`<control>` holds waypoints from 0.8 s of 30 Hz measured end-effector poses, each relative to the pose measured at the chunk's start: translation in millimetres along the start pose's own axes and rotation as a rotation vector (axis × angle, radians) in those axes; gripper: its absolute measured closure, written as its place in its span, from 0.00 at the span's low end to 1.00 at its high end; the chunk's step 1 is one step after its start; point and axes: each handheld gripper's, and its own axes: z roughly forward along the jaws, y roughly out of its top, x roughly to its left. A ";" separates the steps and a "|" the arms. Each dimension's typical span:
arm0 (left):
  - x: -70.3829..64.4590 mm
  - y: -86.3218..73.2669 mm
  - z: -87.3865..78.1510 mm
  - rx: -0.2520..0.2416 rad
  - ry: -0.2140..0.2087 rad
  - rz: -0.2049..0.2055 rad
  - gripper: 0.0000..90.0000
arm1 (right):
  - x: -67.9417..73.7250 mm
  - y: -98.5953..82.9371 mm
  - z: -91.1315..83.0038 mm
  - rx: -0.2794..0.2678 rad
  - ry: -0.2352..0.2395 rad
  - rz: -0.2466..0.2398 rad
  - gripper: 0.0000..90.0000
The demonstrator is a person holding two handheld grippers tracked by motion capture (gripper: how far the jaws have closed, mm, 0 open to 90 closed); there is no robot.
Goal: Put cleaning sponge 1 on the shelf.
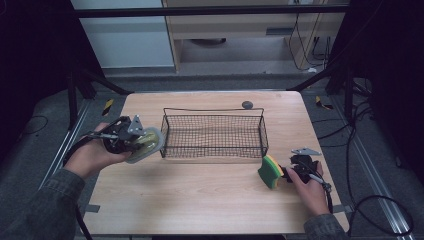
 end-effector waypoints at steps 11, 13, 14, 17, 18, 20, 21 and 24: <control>7.9 19.9 -0.2 -0.014 0.027 0.053 0.79 | 0.0 -0.1 0.0 0.001 0.000 0.000 0.01; 9.0 25.2 -0.3 -0.019 0.029 0.060 0.79 | -0.2 0.0 0.0 0.001 0.000 -0.003 0.01; 9.4 28.0 0.0 -0.023 0.032 0.065 0.79 | -0.2 0.0 0.0 0.001 0.000 -0.002 0.01; 11.1 36.1 2.0 -0.030 0.035 0.075 0.79 | -0.2 0.0 0.0 0.001 0.000 -0.002 0.01; 11.6 38.7 2.9 -0.031 0.033 0.079 0.79 | -0.7 -0.3 0.2 -0.001 -0.002 -0.009 0.01; 13.1 43.4 4.5 -0.033 0.039 0.089 0.79 | -2.1 -0.5 0.1 -0.001 0.004 -0.015 0.01; 14.3 45.4 5.4 -0.035 0.039 0.088 0.79 | -2.9 -0.4 0.1 -0.003 0.005 -0.014 0.01; 18.7 50.8 7.8 -0.032 0.042 0.090 0.79 | -4.2 -0.8 -0.2 -0.002 0.009 -0.020 0.01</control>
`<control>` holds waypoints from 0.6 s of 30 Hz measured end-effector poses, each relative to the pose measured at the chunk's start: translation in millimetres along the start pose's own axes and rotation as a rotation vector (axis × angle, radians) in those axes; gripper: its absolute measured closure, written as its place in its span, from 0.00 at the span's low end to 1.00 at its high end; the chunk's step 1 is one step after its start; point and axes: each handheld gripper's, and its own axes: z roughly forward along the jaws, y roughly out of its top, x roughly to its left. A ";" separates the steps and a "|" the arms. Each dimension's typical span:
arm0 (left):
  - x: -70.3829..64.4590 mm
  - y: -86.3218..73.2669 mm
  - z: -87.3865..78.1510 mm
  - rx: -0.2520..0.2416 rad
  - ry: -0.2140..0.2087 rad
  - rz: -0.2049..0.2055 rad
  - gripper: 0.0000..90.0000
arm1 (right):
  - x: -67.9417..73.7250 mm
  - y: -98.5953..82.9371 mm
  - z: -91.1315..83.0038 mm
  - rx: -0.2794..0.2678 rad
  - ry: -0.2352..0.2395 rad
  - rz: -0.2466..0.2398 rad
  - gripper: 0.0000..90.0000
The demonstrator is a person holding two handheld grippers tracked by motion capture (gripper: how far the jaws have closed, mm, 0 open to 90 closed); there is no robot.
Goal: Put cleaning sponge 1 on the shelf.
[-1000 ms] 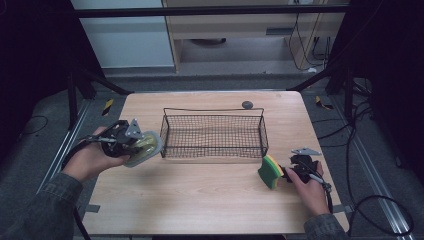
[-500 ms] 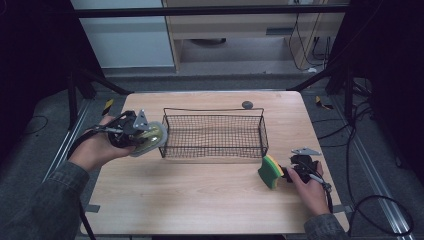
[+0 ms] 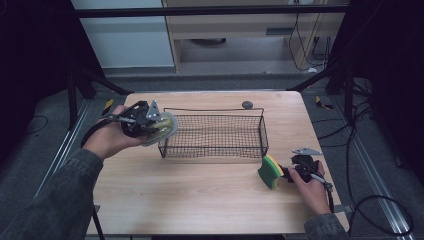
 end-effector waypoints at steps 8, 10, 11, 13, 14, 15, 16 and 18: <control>10.6 20.8 6.9 -0.023 0.019 0.022 0.79 | -4.5 -0.7 -0.8 0.000 0.020 -0.017 0.01; 11.5 26.7 9.9 -0.022 0.021 0.038 0.79 | -4.8 -0.8 -0.6 -0.002 0.022 -0.019 0.01; 12.0 29.4 11.2 -0.018 0.023 0.050 0.79 | -4.8 -0.8 -0.6 -0.001 0.021 -0.019 0.01; 13.0 34.1 14.1 -0.021 0.028 0.061 0.79 | -4.8 -0.8 -0.6 -0.001 0.022 -0.019 0.01; 13.6 36.2 15.7 -0.022 0.032 0.060 0.79 | -4.8 -0.8 -0.7 -0.001 0.021 -0.018 0.01; 14.8 38.5 17.4 -0.015 0.035 0.060 0.79 | -4.8 -0.8 -0.6 -0.001 0.021 -0.019 0.01; 16.2 41.8 19.7 -0.007 0.039 0.062 0.79 | -4.8 -0.8 -0.6 -0.001 0.021 -0.019 0.01; 18.7 46.6 22.2 -0.013 0.044 0.063 0.79 | -5.2 -0.5 -0.2 -0.001 0.023 -0.022 0.01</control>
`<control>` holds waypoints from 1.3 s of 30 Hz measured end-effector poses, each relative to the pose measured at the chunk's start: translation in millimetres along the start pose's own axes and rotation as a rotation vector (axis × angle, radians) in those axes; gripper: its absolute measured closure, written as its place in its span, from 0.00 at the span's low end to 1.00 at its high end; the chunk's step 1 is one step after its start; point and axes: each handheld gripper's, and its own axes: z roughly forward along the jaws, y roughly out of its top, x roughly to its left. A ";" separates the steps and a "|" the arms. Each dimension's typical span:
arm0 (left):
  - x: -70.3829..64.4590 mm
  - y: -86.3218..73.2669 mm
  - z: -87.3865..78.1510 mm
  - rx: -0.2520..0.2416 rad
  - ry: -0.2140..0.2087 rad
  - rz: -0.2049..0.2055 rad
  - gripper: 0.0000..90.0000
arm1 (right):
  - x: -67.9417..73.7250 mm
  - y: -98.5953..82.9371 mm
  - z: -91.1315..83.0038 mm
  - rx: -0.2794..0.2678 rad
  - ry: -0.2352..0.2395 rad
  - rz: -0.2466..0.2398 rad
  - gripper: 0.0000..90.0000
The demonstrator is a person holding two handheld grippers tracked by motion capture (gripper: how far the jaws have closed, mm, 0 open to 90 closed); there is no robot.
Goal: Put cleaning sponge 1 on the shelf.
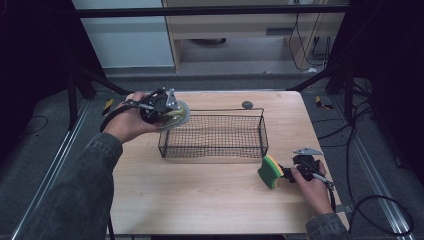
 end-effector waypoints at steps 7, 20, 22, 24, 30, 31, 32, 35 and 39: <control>4.9 16.0 5.4 -0.014 0.007 0.043 0.79 | -0.4 0.4 0.4 0.003 0.004 -0.001 0.01; -8.0 22.2 19.9 0.007 0.012 0.116 0.79 | -0.4 0.5 0.6 0.003 0.003 0.000 0.01; -8.8 20.5 23.0 0.002 0.008 0.116 0.79 | -0.6 0.8 0.8 0.003 0.004 -0.002 0.01; -10.2 19.0 26.5 0.006 0.003 0.118 0.79 | -0.8 1.1 1.1 0.002 0.004 -0.003 0.00; -17.0 18.2 32.8 0.015 0.001 0.155 0.79 | -1.1 1.5 1.6 0.003 0.004 -0.003 0.00; -17.8 17.7 34.3 0.014 -0.003 0.153 0.79 | -1.1 1.6 1.7 0.003 0.004 -0.003 0.00; -18.4 17.2 36.1 0.016 -0.005 0.158 0.79 | -0.9 1.7 1.7 0.002 0.005 0.000 0.00; -18.9 15.4 41.5 0.026 -0.007 0.162 0.79 | -1.0 1.7 1.6 0.004 0.004 -0.001 0.00; -19.8 15.1 47.3 0.034 -0.017 0.162 0.79 | -0.7 1.8 1.6 0.003 0.004 0.003 0.01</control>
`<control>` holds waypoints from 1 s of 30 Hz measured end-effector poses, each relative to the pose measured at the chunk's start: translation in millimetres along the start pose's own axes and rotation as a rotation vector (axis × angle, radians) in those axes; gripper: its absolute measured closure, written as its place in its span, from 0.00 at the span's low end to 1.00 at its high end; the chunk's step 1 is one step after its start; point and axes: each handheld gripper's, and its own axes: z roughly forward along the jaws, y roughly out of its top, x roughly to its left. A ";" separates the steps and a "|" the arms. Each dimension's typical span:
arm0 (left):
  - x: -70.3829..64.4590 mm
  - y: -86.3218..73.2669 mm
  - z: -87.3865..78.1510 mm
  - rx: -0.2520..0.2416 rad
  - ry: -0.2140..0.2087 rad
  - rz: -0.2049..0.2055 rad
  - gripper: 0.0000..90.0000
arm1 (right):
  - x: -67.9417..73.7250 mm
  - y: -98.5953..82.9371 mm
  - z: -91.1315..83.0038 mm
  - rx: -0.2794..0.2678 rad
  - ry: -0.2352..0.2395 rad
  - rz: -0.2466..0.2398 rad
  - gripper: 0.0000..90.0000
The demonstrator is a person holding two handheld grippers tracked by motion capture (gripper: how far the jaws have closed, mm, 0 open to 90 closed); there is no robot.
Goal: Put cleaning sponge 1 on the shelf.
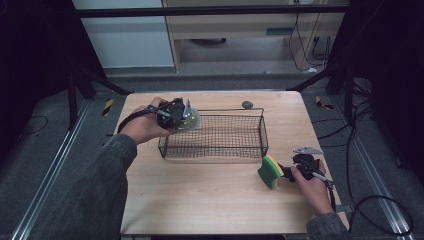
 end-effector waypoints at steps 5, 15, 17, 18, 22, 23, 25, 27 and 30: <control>-0.7 4.4 8.0 0.001 -0.012 0.005 0.79 | -0.2 -0.1 0.0 0.001 -0.001 -0.004 0.01; -3.0 6.8 16.9 0.014 -0.027 0.025 0.79 | 0.1 0.0 0.0 0.000 0.000 0.001 0.00; -2.5 4.5 19.0 0.022 -0.031 0.018 0.79 | 0.0 0.1 0.1 0.000 -0.001 0.000 0.00; -2.0 3.4 20.2 0.021 -0.031 0.012 0.79 | 0.0 0.1 0.2 0.000 -0.001 -0.001 0.00; -0.6 1.4 24.0 0.019 -0.039 0.013 0.79 | 0.0 0.2 0.2 0.000 -0.002 -0.001 0.00; -0.5 1.0 25.2 0.015 -0.040 0.017 0.79 | 0.0 0.2 0.2 0.000 -0.002 -0.001 0.00; 0.1 0.4 27.5 0.017 -0.040 0.018 0.79 | 0.0 0.2 0.2 0.000 -0.002 0.000 0.00; 0.5 -0.3 29.8 0.014 -0.041 0.014 0.79 | 0.0 0.2 0.2 0.000 -0.002 0.000 0.00; 0.5 -0.5 33.4 0.015 -0.047 0.008 0.79 | 0.0 0.2 0.2 0.000 -0.002 0.000 0.00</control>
